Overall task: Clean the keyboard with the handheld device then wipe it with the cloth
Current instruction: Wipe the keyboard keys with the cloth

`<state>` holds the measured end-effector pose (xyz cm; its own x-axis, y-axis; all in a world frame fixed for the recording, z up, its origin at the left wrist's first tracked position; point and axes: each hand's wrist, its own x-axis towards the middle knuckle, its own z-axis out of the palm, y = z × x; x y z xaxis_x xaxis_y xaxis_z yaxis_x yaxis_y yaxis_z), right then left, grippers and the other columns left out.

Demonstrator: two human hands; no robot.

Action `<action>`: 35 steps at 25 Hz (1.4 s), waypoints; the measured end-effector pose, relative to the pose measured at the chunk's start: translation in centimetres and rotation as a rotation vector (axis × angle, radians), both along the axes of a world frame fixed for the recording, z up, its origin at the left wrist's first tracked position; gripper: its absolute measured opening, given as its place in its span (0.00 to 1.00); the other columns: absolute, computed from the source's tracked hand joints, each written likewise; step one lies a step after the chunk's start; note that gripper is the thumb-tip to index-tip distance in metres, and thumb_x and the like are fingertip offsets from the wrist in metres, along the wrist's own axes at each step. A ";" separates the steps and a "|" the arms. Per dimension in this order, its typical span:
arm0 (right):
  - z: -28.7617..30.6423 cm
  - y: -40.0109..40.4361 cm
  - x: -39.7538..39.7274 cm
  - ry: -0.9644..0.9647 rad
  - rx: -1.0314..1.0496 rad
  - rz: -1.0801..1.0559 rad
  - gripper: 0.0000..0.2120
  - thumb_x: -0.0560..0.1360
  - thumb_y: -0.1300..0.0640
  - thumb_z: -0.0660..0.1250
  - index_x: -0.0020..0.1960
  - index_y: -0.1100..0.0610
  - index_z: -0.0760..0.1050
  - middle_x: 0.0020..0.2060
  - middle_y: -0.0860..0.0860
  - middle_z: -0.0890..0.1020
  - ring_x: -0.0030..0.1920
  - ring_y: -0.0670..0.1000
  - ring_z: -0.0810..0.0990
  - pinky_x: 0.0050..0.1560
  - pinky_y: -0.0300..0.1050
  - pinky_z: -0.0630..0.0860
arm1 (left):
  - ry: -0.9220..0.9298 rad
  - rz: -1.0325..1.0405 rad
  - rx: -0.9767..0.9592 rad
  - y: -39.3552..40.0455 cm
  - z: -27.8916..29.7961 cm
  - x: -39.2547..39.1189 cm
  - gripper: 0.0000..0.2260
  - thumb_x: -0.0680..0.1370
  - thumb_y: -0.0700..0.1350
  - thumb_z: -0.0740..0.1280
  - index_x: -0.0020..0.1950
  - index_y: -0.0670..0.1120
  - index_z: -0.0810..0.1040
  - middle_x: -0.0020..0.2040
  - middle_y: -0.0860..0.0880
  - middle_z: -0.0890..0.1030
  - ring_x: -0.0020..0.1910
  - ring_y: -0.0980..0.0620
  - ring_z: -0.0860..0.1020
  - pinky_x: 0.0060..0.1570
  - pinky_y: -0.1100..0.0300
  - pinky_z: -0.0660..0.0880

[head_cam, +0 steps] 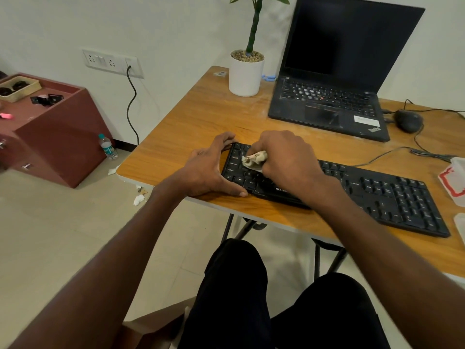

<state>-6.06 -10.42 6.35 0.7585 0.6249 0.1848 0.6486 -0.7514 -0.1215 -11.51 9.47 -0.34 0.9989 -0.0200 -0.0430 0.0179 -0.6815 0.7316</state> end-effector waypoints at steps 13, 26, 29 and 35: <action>-1.2 -1.2 -0.5 0.048 0.081 0.035 0.17 0.74 0.59 0.74 0.60 0.42 0.83 0.51 0.45 0.81 0.52 0.52 0.79 0.43 0.50 0.76 | -0.017 -0.023 -0.027 0.1 -0.2 0.2 0.63 0.52 0.75 0.81 0.80 0.65 0.53 0.80 0.56 0.66 0.79 0.49 0.65 0.79 0.41 0.62; -0.9 -3.3 -1.4 0.025 0.116 -0.217 0.11 0.74 0.58 0.75 0.54 0.45 0.85 0.47 0.46 0.83 0.45 0.50 0.77 0.38 0.45 0.71 | -0.057 -0.043 -0.033 0.5 -0.8 0.5 0.60 0.54 0.73 0.83 0.79 0.64 0.55 0.78 0.59 0.67 0.78 0.53 0.67 0.80 0.41 0.61; -0.7 -2.0 -2.4 0.044 0.169 -0.118 0.15 0.75 0.60 0.74 0.57 0.44 0.84 0.51 0.45 0.82 0.51 0.52 0.79 0.41 0.46 0.71 | -0.061 -0.045 -0.029 0.5 -0.8 0.6 0.60 0.54 0.73 0.82 0.78 0.63 0.55 0.77 0.59 0.68 0.77 0.53 0.67 0.79 0.40 0.62; -0.6 -2.5 -2.6 0.004 0.114 -0.240 0.14 0.75 0.60 0.73 0.58 0.46 0.84 0.52 0.48 0.82 0.52 0.53 0.80 0.41 0.47 0.71 | -0.057 -0.045 -0.034 0.6 -0.9 0.6 0.61 0.53 0.74 0.82 0.79 0.63 0.55 0.78 0.59 0.68 0.77 0.52 0.68 0.79 0.40 0.62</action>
